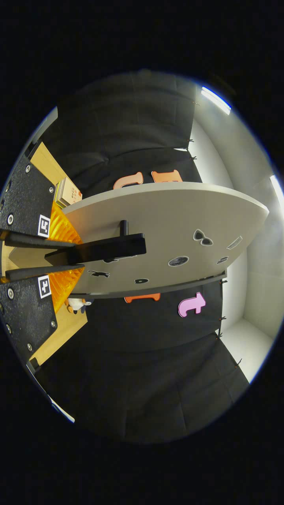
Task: Open the shoe cabinet door, grab the shoes and put them into the shoe cabinet, then close the shoe cabinet door.
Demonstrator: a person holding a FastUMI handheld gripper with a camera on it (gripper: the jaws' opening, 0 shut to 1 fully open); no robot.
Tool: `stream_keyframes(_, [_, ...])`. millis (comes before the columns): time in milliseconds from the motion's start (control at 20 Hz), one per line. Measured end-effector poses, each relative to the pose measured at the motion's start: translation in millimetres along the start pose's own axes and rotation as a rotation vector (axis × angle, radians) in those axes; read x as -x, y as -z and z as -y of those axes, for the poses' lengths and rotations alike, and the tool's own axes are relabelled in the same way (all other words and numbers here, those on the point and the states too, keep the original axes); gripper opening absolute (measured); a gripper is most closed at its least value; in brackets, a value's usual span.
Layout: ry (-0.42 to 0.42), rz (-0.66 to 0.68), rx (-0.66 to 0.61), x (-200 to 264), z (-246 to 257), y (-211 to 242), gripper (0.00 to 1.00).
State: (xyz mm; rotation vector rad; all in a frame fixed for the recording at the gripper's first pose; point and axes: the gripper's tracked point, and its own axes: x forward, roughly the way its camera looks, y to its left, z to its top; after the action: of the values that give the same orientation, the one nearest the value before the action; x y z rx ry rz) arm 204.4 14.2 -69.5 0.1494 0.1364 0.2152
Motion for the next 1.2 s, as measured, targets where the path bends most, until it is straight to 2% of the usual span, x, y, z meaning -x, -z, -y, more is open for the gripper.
stream_keyframes(400, [-0.005, 0.007, 0.031, 16, 60, 6, 0.17])
stream_keyframes(550, [0.023, 0.015, 0.031, 14, 72, 6, 0.16])
stream_keyframes(1000, [0.173, 0.007, 0.048, 25, 129, 6, 0.10])
stream_keyframes(1200, [0.296, 0.040, 0.091, 44, 148, -3, 0.10])
